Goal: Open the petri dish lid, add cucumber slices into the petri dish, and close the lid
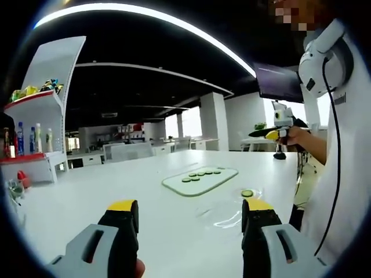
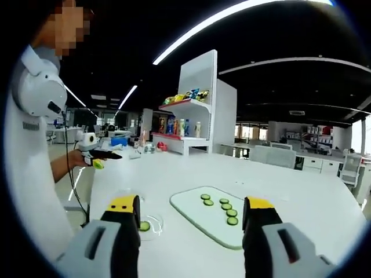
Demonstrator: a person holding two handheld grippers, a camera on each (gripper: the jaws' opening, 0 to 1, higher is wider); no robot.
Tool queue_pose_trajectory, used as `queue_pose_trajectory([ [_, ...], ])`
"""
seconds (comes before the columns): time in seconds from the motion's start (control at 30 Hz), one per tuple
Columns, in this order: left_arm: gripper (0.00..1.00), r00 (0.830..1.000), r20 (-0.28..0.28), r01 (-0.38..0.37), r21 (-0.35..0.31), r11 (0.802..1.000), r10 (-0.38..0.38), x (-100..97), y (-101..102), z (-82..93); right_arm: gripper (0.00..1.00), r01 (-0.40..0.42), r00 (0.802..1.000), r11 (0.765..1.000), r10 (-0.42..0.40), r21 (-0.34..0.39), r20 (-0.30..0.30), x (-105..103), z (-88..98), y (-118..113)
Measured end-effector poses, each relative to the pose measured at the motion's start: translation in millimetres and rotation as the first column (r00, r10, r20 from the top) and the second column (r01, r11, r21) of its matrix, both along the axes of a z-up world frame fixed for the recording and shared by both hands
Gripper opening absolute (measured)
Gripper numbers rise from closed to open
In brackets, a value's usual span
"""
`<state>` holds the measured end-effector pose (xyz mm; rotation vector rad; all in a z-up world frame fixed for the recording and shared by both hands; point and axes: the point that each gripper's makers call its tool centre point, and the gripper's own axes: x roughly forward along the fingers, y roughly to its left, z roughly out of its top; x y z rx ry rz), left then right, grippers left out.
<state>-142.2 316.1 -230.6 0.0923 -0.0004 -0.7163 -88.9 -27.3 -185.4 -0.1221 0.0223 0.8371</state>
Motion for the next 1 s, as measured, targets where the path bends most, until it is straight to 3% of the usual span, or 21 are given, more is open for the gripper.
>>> queue_pose_trajectory([
  [0.33,0.74,0.993,-0.048,0.110,0.088,0.990,-0.106,0.6,-19,-14.7,0.73,-0.139,0.990,0.989,0.138,-0.057,-0.022,-3,-8.0,44],
  [0.67,0.74,0.985,-0.070,0.166,0.109,0.980,-0.159,4.2,-25,-19.5,0.74,-0.240,0.970,0.967,0.236,-0.087,-0.059,-6,-20.0,83],
  [1.0,0.75,0.959,-0.122,0.269,0.121,0.955,-0.255,7.7,-39,-31.6,0.74,-0.316,0.947,0.941,0.305,-0.120,-0.101,-10,-36.5,115],
])
